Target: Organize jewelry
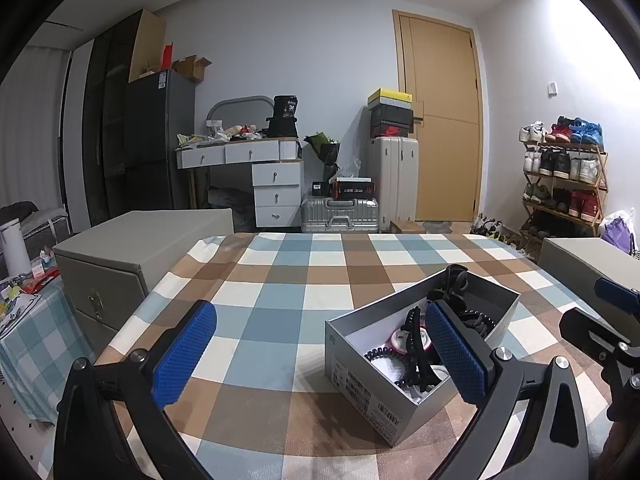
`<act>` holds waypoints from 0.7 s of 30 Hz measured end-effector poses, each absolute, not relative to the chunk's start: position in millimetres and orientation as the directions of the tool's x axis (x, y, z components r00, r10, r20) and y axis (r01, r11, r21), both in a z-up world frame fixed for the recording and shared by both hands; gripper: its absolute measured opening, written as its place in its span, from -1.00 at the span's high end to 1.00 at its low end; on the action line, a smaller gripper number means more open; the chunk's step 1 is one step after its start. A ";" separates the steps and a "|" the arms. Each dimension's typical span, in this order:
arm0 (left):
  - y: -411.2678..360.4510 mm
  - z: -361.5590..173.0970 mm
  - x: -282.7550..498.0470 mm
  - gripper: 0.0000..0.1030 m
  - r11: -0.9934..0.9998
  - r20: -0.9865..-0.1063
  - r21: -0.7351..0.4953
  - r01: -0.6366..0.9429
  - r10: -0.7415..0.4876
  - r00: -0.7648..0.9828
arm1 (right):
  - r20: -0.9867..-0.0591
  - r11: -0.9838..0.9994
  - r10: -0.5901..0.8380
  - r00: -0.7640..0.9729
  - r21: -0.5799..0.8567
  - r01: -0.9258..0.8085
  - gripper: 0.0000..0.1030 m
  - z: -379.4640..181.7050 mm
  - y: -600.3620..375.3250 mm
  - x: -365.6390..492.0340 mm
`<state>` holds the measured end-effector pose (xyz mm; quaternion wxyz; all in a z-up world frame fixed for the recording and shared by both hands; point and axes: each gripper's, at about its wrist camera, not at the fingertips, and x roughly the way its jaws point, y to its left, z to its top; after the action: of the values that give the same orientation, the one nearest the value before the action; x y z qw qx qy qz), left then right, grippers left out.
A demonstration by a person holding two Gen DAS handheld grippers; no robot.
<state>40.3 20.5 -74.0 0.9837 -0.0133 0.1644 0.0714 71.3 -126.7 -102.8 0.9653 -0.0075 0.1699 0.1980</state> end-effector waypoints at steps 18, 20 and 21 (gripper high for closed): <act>20.7 -74.6 40.5 -0.98 0.989 -0.326 -0.003 -0.145 0.136 0.936 | -0.318 0.920 0.382 0.868 0.039 -0.391 -1.00 -101.8 -124.0 69.6; 20.8 -74.6 40.3 -0.98 0.989 -0.325 -0.003 -0.146 0.137 0.936 | -0.318 0.920 0.382 0.868 0.039 -0.391 -1.00 -101.8 -124.0 69.6; 20.7 -74.5 40.4 -0.98 0.989 -0.325 -0.004 -0.146 0.137 0.936 | -0.318 0.920 0.382 0.868 0.039 -0.391 -1.00 -101.7 -123.7 69.7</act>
<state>40.4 20.7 -74.5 0.9837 -0.0138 0.1643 0.0718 69.7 -123.7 -101.7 0.9663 -0.0134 0.1617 0.2000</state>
